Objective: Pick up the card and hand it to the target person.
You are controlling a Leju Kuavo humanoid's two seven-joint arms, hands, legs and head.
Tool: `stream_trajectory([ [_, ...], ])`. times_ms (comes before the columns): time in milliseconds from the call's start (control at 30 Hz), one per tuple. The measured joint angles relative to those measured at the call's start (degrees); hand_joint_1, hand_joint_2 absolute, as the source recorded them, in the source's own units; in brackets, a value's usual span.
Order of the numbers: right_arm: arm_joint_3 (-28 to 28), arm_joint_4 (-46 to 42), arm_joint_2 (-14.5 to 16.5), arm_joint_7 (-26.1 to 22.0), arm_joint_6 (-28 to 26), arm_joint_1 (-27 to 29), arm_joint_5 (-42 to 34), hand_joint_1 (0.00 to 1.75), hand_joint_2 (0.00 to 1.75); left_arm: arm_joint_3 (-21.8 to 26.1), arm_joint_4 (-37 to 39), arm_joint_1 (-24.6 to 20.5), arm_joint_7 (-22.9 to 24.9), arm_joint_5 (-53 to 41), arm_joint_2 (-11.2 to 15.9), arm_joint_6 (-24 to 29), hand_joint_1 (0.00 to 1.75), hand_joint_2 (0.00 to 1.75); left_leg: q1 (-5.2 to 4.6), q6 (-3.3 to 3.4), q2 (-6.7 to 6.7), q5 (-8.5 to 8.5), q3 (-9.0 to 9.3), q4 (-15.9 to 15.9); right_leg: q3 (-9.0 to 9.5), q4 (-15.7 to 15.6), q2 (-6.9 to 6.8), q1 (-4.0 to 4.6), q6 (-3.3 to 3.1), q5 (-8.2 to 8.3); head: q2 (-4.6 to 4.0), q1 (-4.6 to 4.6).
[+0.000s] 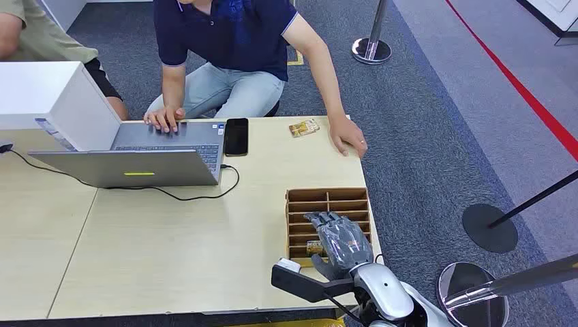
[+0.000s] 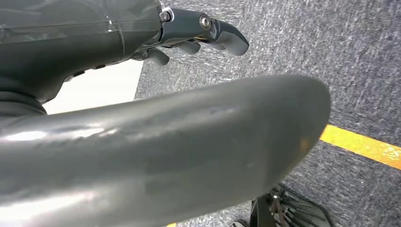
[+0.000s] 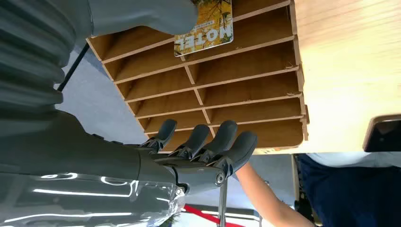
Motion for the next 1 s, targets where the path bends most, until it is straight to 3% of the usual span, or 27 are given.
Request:
stream_trajectory([
  [200,-1.52,0.60,0.32,0.00,0.14,1.06,0.07,0.56,1.75,0.00,0.00,0.00,0.14,0.02,-0.02,0.01,0.00,0.00,0.00,0.00,0.00,0.00,0.00,0.00,0.00,0.00,0.00,0.00,0.00,0.00,0.00,0.01],
  [433,-2.99,1.38,0.59,0.00,0.49,1.88,-0.05,0.88,1.75,-0.02,0.00,0.00,0.15,0.02,-0.05,0.03,0.00,0.00,0.00,0.00,0.00,0.00,0.00,0.00,0.00,0.00,0.00,0.00,0.00,0.00,0.00,0.01],
  [633,-3.92,2.06,1.03,0.00,0.90,2.10,-0.59,1.02,1.75,-0.02,0.00,0.00,0.16,0.02,-0.16,0.03,0.00,0.00,0.00,0.00,0.00,0.00,0.00,0.00,0.00,0.00,0.00,0.00,0.00,0.00,0.00,0.01],
  [800,-4.01,2.37,1.16,0.00,1.12,2.13,-1.14,0.99,1.75,-0.02,0.00,0.00,0.19,0.09,-0.24,0.03,0.00,0.00,0.00,0.00,0.00,0.00,0.00,0.00,0.00,0.00,0.00,0.00,0.00,0.00,0.00,0.00],
  [1000,-3.98,2.85,1.45,0.00,1.48,2.10,-2.24,0.83,1.75,-0.02,0.00,0.00,0.20,0.20,-0.34,0.03,0.00,0.00,0.00,0.00,0.00,0.00,0.00,0.00,0.00,0.00,0.00,0.00,0.00,0.00,0.00,0.00],
])
